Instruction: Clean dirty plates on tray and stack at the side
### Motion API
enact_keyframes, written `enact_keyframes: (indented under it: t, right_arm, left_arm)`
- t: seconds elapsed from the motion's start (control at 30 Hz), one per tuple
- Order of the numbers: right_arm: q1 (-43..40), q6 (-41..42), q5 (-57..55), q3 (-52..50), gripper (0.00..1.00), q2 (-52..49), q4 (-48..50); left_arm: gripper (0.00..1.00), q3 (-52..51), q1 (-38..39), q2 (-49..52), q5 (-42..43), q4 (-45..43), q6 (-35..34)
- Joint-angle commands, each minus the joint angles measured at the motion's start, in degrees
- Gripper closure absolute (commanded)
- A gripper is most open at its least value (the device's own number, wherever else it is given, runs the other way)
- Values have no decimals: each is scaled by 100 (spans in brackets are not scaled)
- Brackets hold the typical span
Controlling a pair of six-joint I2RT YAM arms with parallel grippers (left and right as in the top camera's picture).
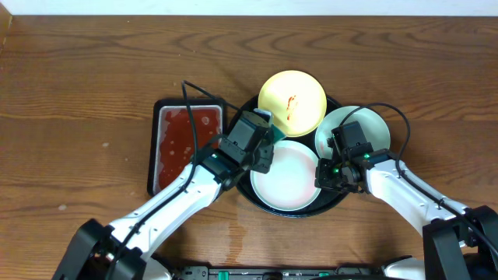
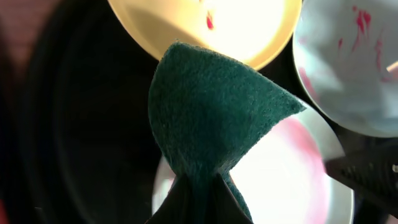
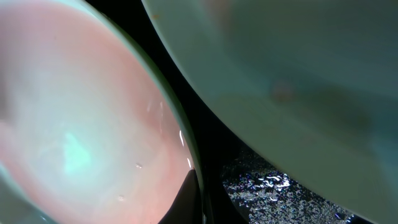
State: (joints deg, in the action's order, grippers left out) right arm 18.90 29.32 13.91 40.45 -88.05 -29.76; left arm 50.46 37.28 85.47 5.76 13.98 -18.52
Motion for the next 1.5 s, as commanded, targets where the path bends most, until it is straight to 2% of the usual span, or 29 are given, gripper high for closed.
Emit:
enact_keyframes:
  t: [0.0, 0.33, 0.57, 0.83, 1.2, 1.33, 1.47]
  right_arm:
    - [33, -24, -315, -76, 99, -46, -90]
    - [33, -24, -315, -76, 99, -46, -90]
    - [33, -24, -315, -76, 99, -46, -90]
    - [33, -24, -315, -76, 99, -46, -92]
    - [33, -24, -315, -76, 99, -46, -87]
    - [33, -24, -315, -76, 99, -46, -85]
    - [33, -24, -315, -76, 99, -46, -87]
  left_arm:
    - [92, 33, 13, 334, 306, 26, -411]
    - [92, 33, 496, 1207, 450, -17, -476]
    - [92, 35, 713, 1303, 1770, -483, -448]
    - [92, 42, 660, 1255, 1821, -577, -247]
    - [92, 42, -225, 96, 1259, -188, 151]
    - [92, 42, -721, -310, 1250, 72, 380]
    - [92, 42, -1379, -538, 756, 402, 424]
